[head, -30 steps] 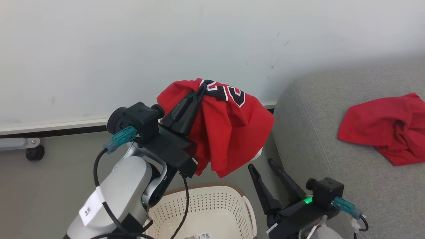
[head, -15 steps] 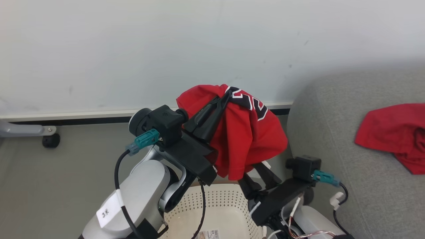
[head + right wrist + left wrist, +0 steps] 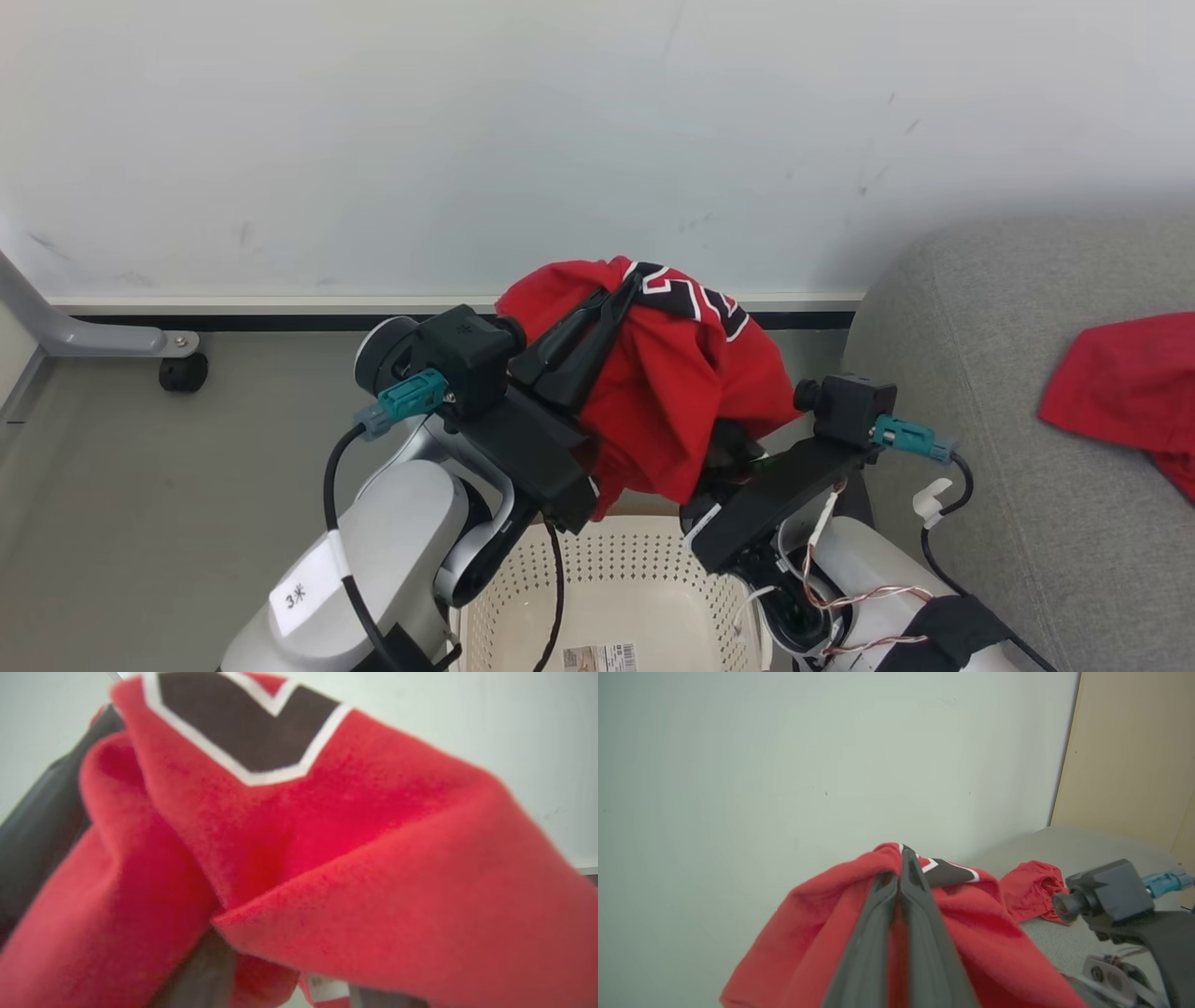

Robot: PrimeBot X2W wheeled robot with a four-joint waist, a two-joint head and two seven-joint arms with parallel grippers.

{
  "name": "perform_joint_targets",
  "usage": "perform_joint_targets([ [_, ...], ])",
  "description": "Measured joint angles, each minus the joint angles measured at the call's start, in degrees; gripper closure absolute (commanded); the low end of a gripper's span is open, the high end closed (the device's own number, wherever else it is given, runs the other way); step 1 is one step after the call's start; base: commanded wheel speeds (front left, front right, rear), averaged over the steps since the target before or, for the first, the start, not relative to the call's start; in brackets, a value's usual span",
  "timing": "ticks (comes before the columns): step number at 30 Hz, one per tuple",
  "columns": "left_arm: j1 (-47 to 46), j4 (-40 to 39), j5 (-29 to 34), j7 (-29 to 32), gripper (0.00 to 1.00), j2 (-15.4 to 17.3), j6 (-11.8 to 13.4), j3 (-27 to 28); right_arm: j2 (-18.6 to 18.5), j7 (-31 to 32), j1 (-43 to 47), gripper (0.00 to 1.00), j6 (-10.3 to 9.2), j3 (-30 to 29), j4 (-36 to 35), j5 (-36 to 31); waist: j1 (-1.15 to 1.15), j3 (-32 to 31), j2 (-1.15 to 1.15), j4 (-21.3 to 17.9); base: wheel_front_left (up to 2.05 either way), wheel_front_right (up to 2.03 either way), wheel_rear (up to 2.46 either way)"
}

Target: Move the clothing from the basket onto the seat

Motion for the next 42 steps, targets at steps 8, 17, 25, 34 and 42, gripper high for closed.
perform_joint_targets([
  [8, 2.2, 0.2, -0.3, 0.7, 1.00, 1.9, 0.6, 0.5, -3.0, -2.5, -0.4, 1.00, 0.00, 4.0, 0.4, 0.5, 0.00, -0.1, 0.00, -1.3, 0.00, 0.00, 0.00],
  [17, 7.1, 1.0, -0.5, 2.3, 0.56, 3.3, 1.0, -1.2, -8.9, -4.5, -0.4, 1.00, 0.01, 3.9, 0.6, -1.6, 0.00, -0.2, 0.00, -3.9, 0.00, 0.00, 0.00],
  [25, 9.3, 0.1, -0.5, 2.3, 0.00, 3.7, 1.1, -1.8, -12.2, -5.1, -0.1, 1.00, 0.07, 0.0, -0.2, -3.4, 0.00, -0.3, 0.00, -7.0, 0.00, 0.00, 0.00],
  [34, 9.5, -2.6, -0.5, 2.2, 0.00, 5.5, 0.5, -2.2, -16.2, -5.1, 1.2, 1.00, -0.59, -6.9, -6.7, -7.6, 0.00, 0.3, 0.00, -11.6, 0.00, 0.00, 0.00],
  [42, 10.4, -5.2, -0.5, 1.2, 0.00, 6.6, 0.5, -1.6, -18.9, -5.1, 4.6, 1.00, -2.92, -11.6, -16.9, -12.3, 0.00, 1.1, 0.00, -16.9, 0.00, 0.00, 0.00],
])
